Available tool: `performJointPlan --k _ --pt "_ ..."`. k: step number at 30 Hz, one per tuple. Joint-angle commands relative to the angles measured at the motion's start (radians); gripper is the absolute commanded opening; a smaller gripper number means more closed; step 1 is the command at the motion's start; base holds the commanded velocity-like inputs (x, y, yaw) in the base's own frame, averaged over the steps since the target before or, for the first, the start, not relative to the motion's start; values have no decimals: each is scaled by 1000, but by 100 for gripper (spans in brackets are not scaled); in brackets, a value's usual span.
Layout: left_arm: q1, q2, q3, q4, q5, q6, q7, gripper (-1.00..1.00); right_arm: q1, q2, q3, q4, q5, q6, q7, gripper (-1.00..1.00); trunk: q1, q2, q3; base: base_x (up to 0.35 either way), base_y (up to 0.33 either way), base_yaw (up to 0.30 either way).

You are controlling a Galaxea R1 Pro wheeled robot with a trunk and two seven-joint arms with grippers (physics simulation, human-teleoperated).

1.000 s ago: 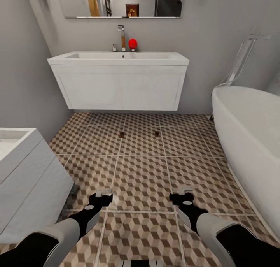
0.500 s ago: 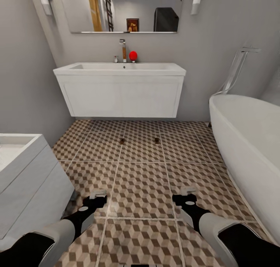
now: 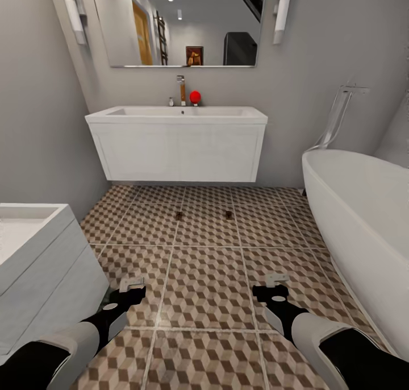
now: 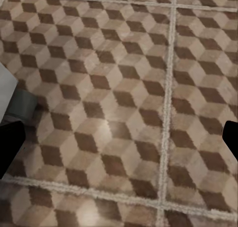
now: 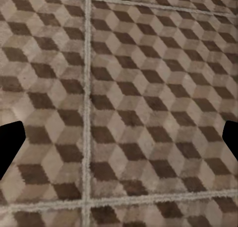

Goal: Take the four mousetraps from the cabinet in the bathroom and place them on the bathroom floor. Make sure all four end up on the same floor surface, and ensure that at least two of them are either under or directly next to the same bathroom sink.

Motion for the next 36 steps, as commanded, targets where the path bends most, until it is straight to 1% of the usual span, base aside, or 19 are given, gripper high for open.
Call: performJointPlan --k 1,7,18,27,36 --pt "0 3 -9 0 7 -2 3 100 2 1 8 3 -10 -6 -1 100 -1 0 3 0 0 0" --pt "0 10 -9 2 10 -2 2 100 19 -2 8 3 -10 -7 -1 100 -3 1 26 0 0 0" --pt "0 8 -9 5 11 -1 0 100 31 -5 8 4 -8 -8 -1 100 -8 4 69 0 0 0" --pt "0 10 -9 5 11 -1 0 100 68 -5 8 4 -6 -8 0 100 -12 6 104 0 0 0" --pt "1 12 -9 5 16 0 0 100 77 -4 8 4 -6 -7 0 100 -16 8 138 0 0 0"
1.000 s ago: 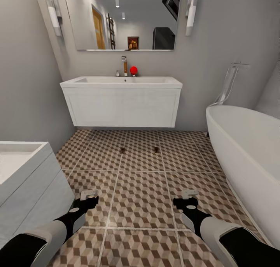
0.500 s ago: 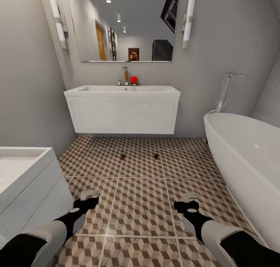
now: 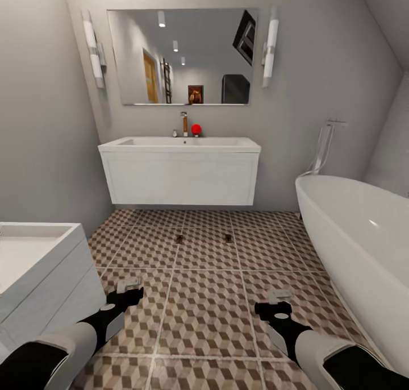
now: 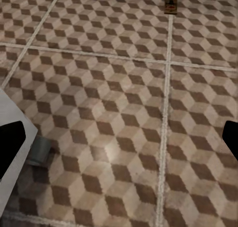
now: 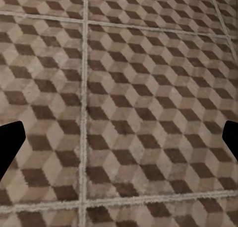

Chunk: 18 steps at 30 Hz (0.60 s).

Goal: Take the four mousetraps from the cabinet in the bathroom and place them on the bathroom floor. Make sure all four end up on the same floor surface, and ensure that at least two of them are either under or directly next to the same bathroom sink.

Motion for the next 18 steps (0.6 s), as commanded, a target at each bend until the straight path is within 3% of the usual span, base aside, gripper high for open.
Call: performJointPlan --k 1,18 --pt "0 0 -9 0 6 -2 3 100 -1 0 8 3 -10 -6 -1 100 -1 0 3 0 0 0" --pt "2 0 -9 0 9 -1 5 100 2 -1 8 3 -6 -6 -1 100 -8 4 69 0 0 0"
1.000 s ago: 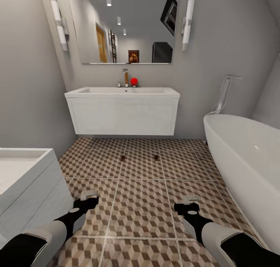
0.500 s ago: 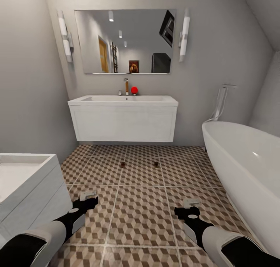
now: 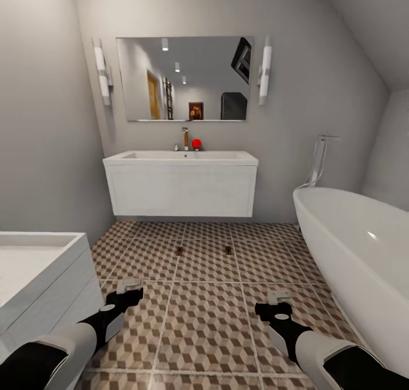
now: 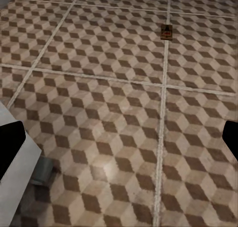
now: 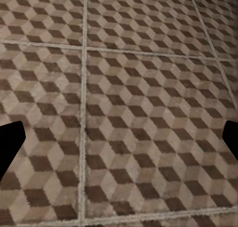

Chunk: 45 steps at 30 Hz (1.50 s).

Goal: Take the four mousetraps from the cabinet in the bathroom and place them on the bathroom floor. Make sure all four end up on the same floor surface, and ensure that at least two of them are either under or directly next to the same bathroom sink.

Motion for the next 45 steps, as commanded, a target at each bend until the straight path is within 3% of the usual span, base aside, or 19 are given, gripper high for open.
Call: performJointPlan --k 1,17,45 --pt "0 0 -8 0 6 -2 3 100 -1 1 8 3 -10 -6 -1 100 -1 0 3 0 0 0" --pt "19 4 -8 1 57 -3 1 100 -1 2 8 3 -11 -6 -1 100 -8 4 65 0 0 0" --pt "24 -13 -9 1 63 2 0 100 -1 5 8 3 -10 -5 -1 100 -115 200 152 0 0 0"
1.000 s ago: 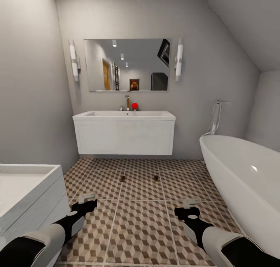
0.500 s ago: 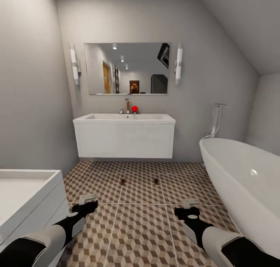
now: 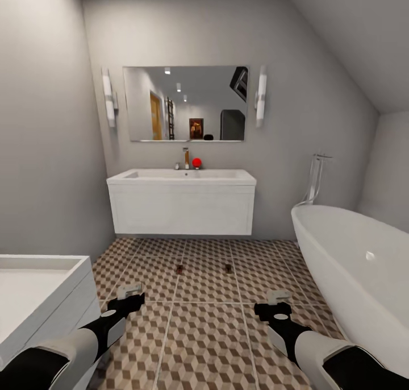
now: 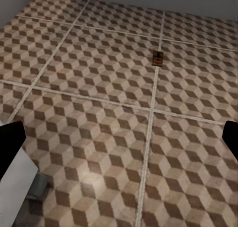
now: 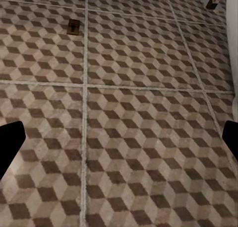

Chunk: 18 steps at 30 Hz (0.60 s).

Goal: Take the four mousetraps from the cabinet in the bathroom and place them on the bathroom floor. Make sure all four end up on the same floor surface, and ensure that at least two of them are either under or directly next to the same bathroom sink.

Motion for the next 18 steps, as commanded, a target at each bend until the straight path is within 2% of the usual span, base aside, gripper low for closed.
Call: performJointPlan --k 1,18 --pt "0 0 -8 0 6 -2 3 100 -1 1 8 3 -10 -6 -1 100 -4 7 2 0 0 0" --pt "0 0 -8 0 6 -2 3 100 -1 1 8 3 -10 -6 -1 100 -69 126 55 0 0 0"
